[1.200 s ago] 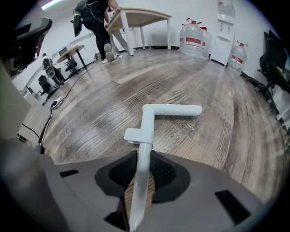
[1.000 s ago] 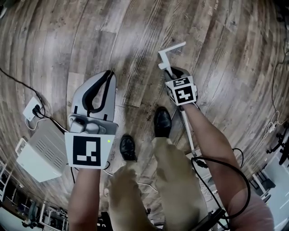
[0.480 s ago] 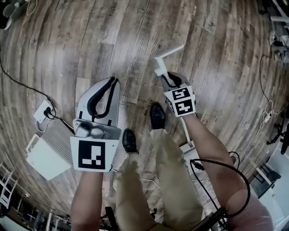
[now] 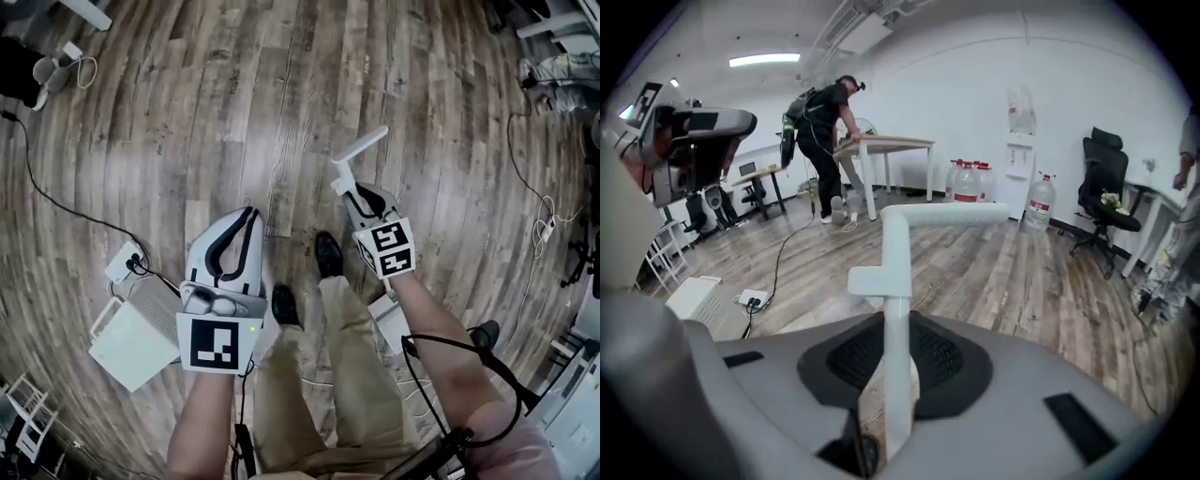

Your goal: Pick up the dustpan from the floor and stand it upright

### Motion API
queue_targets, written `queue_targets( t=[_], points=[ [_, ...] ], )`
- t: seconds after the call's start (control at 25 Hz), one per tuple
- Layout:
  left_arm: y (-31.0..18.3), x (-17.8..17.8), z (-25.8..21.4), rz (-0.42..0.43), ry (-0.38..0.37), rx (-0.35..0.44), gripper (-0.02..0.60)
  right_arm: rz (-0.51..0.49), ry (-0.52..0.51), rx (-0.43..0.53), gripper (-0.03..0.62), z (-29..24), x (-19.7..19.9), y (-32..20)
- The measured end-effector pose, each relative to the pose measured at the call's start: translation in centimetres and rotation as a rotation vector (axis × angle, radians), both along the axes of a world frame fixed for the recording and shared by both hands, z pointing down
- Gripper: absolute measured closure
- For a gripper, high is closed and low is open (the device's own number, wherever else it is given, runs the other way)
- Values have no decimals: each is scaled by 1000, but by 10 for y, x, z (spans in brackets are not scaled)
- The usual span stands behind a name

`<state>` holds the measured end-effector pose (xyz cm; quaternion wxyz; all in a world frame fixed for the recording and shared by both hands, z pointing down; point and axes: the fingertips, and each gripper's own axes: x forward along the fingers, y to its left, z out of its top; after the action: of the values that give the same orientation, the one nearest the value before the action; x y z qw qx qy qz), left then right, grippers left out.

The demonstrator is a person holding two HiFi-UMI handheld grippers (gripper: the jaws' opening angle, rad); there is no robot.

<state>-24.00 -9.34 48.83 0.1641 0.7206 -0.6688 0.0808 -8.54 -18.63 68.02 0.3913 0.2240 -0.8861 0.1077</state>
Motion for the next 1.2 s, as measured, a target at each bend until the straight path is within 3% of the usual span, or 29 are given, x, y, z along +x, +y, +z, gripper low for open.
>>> queue_targets(
  t=[0.2,0.48,1.2],
  points=[
    [23,18,-51,61,-19,44,560,59,-51,83,511,-73,18,11],
    [60,62,-113,132,-3,42,560,105,-92,143,514,-159,72,44],
    [127,228,-234,342,-33,119,560,306,-125,260,517,-270,243,147]
  ],
)
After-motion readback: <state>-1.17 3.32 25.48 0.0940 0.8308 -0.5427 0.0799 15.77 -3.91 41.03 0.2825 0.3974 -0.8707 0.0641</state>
